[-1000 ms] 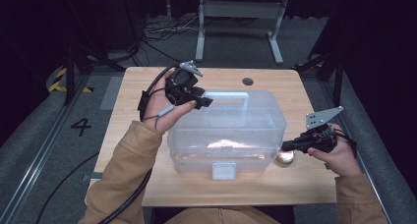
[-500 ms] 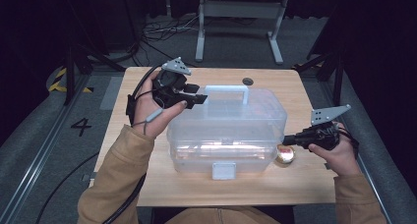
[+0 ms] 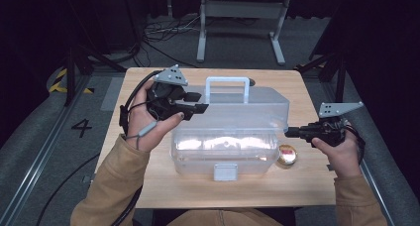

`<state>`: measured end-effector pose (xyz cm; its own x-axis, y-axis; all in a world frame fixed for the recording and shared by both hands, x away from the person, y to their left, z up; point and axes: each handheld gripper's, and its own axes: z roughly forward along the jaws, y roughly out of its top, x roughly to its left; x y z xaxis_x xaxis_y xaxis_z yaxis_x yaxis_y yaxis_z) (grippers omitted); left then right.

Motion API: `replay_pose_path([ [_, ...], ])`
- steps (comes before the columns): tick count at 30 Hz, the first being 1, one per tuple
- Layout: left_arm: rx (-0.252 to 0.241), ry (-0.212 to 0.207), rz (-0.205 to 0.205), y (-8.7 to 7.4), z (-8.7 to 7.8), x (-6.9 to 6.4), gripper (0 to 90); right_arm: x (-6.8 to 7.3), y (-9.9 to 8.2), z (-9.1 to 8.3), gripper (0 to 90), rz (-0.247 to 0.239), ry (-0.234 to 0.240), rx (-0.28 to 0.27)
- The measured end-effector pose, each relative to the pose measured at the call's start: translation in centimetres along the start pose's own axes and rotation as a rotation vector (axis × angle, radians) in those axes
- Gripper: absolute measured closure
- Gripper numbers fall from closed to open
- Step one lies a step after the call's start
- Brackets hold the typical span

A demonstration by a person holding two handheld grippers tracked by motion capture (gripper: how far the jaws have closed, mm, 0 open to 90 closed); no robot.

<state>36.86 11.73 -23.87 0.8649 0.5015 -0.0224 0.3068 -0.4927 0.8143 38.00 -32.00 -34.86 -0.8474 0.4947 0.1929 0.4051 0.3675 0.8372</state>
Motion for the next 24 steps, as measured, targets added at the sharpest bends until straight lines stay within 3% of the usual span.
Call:
replay_pose_path([
  [5,-0.005,-0.005,-0.006,-0.5,-0.3,-0.5,59.9,-0.5,0.5,-0.1,90.0,0.031,0.005,-0.043],
  [17,-0.002,-0.013,-0.035,-2.1,-0.2,-1.2,61.8,-1.3,1.5,0.0,90.0,0.031,-0.01,-0.125],
  [24,-0.005,-0.034,-0.055,-3.6,-0.1,-1.3,68.0,-1.5,1.8,0.2,90.0,0.036,-0.011,-0.153],
])
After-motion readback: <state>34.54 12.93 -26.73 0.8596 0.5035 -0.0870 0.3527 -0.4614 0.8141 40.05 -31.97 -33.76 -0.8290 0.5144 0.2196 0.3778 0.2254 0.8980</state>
